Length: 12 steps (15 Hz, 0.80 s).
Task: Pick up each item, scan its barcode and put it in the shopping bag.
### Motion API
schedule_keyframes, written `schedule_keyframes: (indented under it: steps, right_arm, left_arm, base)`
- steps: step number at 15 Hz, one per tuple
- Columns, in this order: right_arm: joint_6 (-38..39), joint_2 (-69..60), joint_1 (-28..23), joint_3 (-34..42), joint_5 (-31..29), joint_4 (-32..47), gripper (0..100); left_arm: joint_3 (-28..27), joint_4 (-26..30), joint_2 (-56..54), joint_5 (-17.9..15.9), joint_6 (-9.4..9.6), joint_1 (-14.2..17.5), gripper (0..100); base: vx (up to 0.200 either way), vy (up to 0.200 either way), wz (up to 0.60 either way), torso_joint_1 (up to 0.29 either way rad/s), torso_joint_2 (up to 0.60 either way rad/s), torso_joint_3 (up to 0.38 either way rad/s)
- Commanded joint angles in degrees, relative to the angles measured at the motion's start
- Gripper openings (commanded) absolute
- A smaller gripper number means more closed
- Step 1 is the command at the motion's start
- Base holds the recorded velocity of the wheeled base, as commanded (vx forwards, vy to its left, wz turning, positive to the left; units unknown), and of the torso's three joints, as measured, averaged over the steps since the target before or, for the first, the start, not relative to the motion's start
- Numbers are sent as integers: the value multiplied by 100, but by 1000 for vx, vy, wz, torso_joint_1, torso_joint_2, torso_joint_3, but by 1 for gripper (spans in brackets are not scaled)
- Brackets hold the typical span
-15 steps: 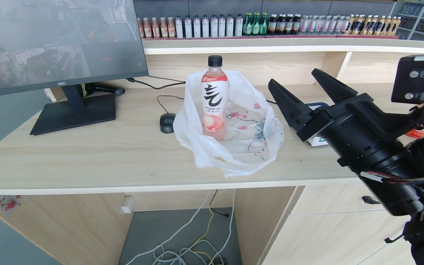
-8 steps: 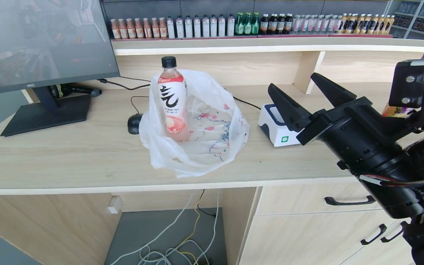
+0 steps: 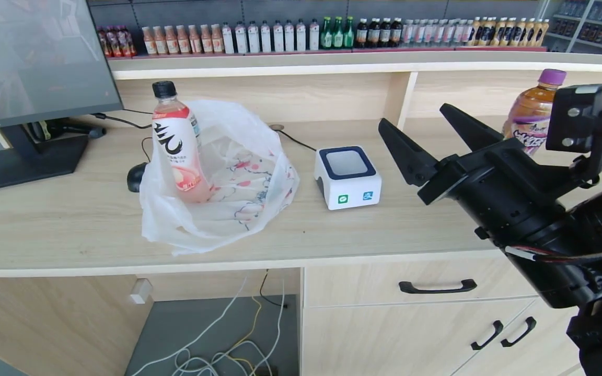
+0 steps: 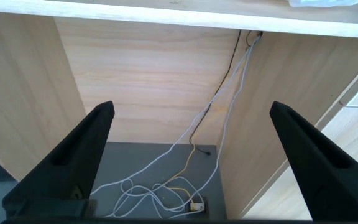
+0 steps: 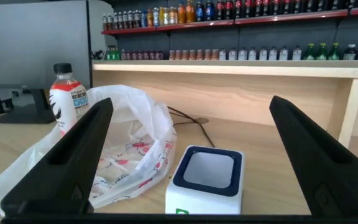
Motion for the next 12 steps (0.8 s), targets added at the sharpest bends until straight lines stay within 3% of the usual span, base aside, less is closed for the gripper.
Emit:
schedule_keyframes:
  steps: [1,12]
  right_arm:
    - [-15,28,2,19,-6,-6,100]
    - [-41,-42,-148,345,-111,-6,100]
  left_arm:
    - [0,-4,-2,1,-2,4,100]
    - [0,4,-2,1,-11,4,100]
  base:
    - [0,-200,0,2,2,-2]
    - [0,-200,0,2,2,3]
